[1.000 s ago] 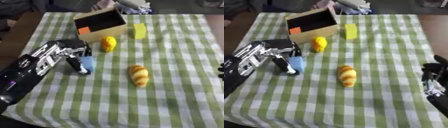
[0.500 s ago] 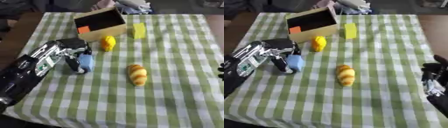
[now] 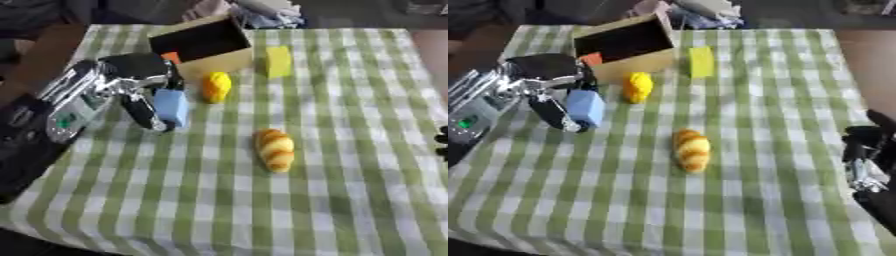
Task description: Pick up objects on the table and place them in the box.
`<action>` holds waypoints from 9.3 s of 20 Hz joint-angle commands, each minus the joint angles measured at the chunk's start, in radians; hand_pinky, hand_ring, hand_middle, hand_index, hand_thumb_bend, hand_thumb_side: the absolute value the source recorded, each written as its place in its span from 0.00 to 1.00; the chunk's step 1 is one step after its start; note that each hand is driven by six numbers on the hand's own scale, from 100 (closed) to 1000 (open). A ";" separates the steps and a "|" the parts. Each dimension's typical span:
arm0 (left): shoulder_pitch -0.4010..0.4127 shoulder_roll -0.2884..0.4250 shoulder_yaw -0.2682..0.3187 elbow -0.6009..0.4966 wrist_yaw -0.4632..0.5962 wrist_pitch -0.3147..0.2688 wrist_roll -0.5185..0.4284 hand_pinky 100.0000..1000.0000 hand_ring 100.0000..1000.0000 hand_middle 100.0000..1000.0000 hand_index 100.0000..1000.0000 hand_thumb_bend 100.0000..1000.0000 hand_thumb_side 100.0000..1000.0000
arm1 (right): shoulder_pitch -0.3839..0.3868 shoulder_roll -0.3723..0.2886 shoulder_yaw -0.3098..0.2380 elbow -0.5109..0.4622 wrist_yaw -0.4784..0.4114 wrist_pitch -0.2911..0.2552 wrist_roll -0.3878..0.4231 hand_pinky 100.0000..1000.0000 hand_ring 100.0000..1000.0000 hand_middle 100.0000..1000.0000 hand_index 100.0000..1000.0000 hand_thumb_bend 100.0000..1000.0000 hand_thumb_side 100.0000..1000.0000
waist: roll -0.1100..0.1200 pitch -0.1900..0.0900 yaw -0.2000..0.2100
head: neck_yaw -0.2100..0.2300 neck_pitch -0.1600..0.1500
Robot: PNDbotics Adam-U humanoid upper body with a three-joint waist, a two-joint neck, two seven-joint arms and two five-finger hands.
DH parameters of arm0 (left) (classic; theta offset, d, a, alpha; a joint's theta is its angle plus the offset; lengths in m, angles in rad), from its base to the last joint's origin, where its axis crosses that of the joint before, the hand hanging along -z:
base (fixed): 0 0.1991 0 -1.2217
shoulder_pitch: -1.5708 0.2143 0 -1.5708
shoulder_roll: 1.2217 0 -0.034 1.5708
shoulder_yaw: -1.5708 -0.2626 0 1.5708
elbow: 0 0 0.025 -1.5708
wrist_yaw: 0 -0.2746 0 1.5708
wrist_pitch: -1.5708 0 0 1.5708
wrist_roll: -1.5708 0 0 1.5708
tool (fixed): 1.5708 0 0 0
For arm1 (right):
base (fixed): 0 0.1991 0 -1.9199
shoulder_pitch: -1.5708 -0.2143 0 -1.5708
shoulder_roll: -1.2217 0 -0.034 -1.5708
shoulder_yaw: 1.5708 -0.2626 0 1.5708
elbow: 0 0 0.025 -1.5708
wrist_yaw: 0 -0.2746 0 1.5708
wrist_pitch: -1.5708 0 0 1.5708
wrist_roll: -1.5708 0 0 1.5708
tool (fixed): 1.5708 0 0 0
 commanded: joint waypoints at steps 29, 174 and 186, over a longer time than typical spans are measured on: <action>-0.297 -0.085 0.119 0.654 -0.205 0.088 0.159 0.67 0.60 0.63 0.75 0.36 0.28 | 0.001 -0.008 0.038 -0.005 -0.030 -0.006 0.043 0.64 0.71 0.68 0.93 0.00 0.41 | 0.000 -0.038 -0.065 | -0.002 0.004; 0.221 -0.648 0.296 -0.235 0.492 -0.113 0.601 0.69 0.57 0.60 0.79 0.12 0.62 | -0.909 -0.190 0.007 0.974 0.863 -0.028 0.173 0.78 0.71 0.47 0.95 0.00 0.16 | -0.042 0.026 0.454 | -0.660 -0.107; 0.209 -0.625 0.329 -0.235 0.503 -0.126 0.631 0.67 0.55 0.60 0.79 0.15 0.58 | -0.961 -0.211 0.049 0.849 0.709 -0.062 0.225 0.78 0.72 0.49 0.95 0.00 0.12 | -0.048 0.005 0.477 | -0.670 -0.108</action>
